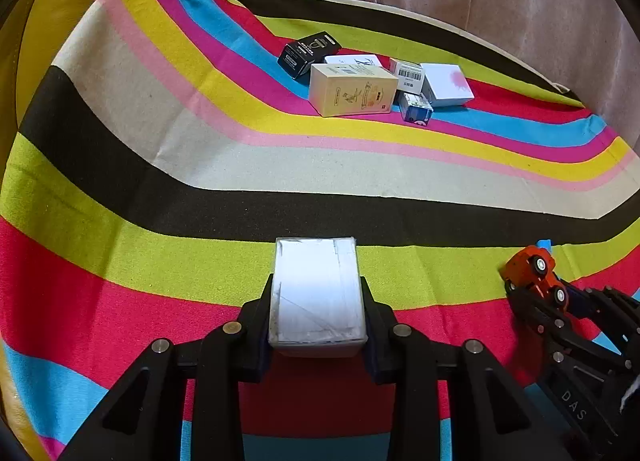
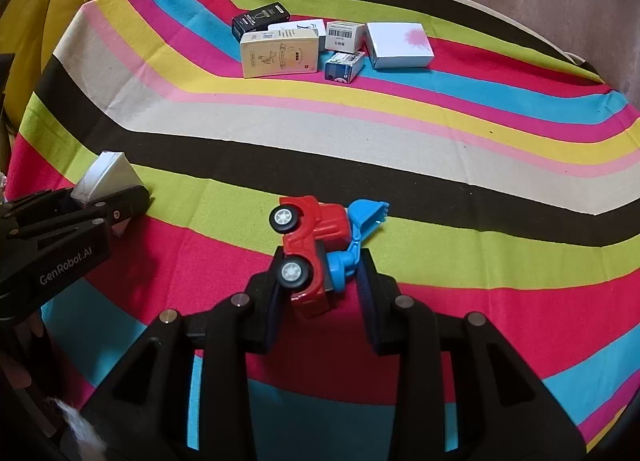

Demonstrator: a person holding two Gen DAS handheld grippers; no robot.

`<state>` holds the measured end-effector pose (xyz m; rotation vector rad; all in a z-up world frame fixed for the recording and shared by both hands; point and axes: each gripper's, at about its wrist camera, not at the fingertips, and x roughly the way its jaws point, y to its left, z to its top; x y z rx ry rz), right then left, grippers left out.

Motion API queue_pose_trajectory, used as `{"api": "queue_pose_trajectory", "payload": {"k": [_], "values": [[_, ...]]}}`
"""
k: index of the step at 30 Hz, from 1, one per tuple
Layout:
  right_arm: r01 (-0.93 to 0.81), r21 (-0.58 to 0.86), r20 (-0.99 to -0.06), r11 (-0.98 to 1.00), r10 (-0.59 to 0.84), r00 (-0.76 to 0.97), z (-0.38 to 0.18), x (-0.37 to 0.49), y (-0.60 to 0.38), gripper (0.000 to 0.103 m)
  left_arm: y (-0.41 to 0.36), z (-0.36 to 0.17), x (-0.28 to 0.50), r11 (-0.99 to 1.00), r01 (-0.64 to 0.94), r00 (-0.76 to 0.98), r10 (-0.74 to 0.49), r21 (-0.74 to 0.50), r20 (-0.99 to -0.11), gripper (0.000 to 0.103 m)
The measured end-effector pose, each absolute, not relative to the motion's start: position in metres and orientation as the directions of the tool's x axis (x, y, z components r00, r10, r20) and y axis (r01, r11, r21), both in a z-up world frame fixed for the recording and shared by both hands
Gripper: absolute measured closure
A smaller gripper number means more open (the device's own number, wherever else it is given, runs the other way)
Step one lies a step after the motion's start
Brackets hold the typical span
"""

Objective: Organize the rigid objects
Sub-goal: 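Carry the red truck and flat white box toward the purple-rimmed bin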

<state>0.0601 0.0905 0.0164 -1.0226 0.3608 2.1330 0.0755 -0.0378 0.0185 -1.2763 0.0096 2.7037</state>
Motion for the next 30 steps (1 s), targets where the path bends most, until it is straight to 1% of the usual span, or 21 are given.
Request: {"api": "queue_pose_trajectory", "payload": {"k": [5, 8, 12, 16, 20, 25, 30], "values": [[-0.718, -0.091, -0.759, -0.690, 0.515, -0.399, 0.017, 0.057, 0.087, 0.066, -0.036, 0.018, 0.075, -0.989, -0.141, -0.627, 0.121, -0.041, -0.770, 0.067], [-0.725, -0.074, -0.760, -0.684, 0.510, -0.403, 0.017, 0.060, 0.089, 0.066, -0.036, 0.018, 0.074, -0.989, -0.142, -0.626, 0.121, -0.041, -0.770, 0.067], [-0.744, -0.030, -0.764, -0.667, 0.495, -0.413, 0.017, 0.073, 0.089, 0.066, -0.044, 0.018, 0.074, -0.985, -0.142, -0.625, 0.165, -0.097, -0.763, 0.067], [-0.754, -0.003, -0.762, -0.657, 0.489, -0.424, 0.018, 0.081, 0.089, 0.066, -0.040, 0.019, 0.078, -0.986, -0.152, -0.626, 0.153, -0.073, -0.765, 0.067], [-0.754, 0.016, -0.756, -0.656, 0.485, -0.439, 0.021, 0.085, 0.087, 0.066, -0.034, 0.023, 0.095, -0.983, -0.177, -0.644, 0.145, -0.038, -0.751, 0.067], [-0.750, 0.030, -0.754, -0.661, 0.478, -0.451, 0.023, 0.093, 0.081, 0.066, -0.038, 0.029, 0.121, -0.981, -0.185, -0.651, 0.172, -0.065, -0.740, 0.067], [-0.741, 0.057, -0.743, -0.669, 0.467, -0.480, 0.028, 0.103, 0.071, 0.066, -0.042, 0.038, 0.139, -0.979, -0.198, -0.667, 0.166, -0.041, -0.727, 0.067]]}}
